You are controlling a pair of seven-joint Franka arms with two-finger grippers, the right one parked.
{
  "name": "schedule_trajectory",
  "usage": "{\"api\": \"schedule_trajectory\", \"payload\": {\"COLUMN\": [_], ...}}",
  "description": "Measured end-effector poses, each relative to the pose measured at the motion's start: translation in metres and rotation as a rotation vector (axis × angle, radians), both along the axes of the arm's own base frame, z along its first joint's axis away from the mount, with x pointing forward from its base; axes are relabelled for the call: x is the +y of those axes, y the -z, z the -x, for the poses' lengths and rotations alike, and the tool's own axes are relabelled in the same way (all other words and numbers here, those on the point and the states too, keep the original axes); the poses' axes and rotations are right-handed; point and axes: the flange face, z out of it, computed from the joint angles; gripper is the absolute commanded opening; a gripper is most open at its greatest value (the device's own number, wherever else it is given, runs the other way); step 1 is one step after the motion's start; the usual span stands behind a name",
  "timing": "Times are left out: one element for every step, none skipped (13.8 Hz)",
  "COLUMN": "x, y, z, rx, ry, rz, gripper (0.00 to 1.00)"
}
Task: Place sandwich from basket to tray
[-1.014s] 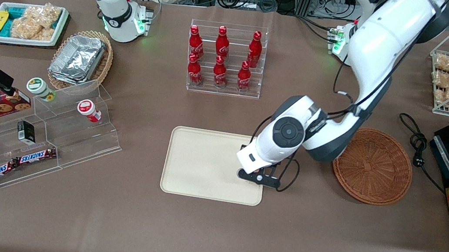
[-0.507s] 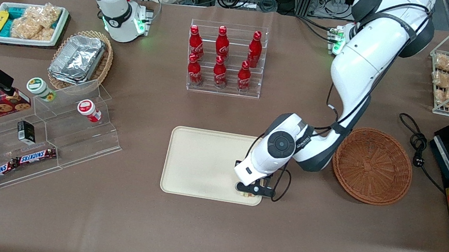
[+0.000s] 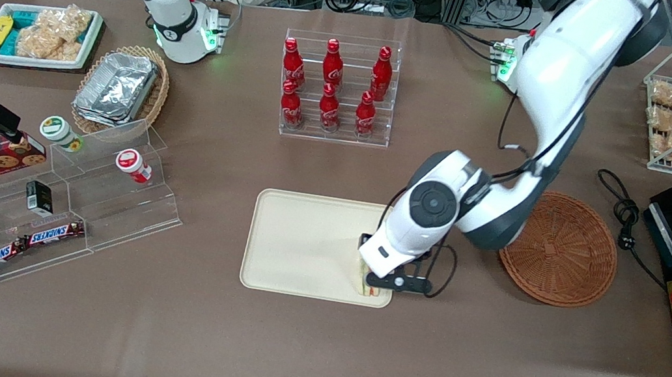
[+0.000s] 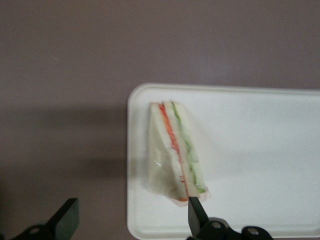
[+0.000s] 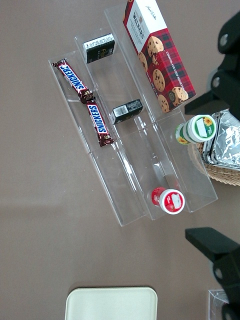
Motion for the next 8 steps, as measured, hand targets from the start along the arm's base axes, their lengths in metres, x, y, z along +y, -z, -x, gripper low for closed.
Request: {"api": "schedule_trajectory", "payload": {"x": [0.020, 0.044, 0.070, 0.096, 0.122, 0.146, 0.171, 0.194], "y": [-0.035, -0.069, -0.097, -0.121, -0.141, -0.158, -0.173, -0.186], "z": [-0.004, -0.008, -0.010, -0.013, -0.014, -0.013, -0.011, -0.008], "rx": [-0.019, -0.036, -0.049, -0.059, -0.065, -0.062, -0.053, -0.041], "ry": [-0.026, -0.059, -0.093, -0.114, -0.112, -0.095, -0.073, -0.043], "rz": [-0.009, -0.018, -0.027, -0.037, -0.051, -0.067, -0.086, -0.104], "gripper": [0.99, 0.99, 0.99, 0.99, 0.99, 0.99, 0.99, 0.99]}}
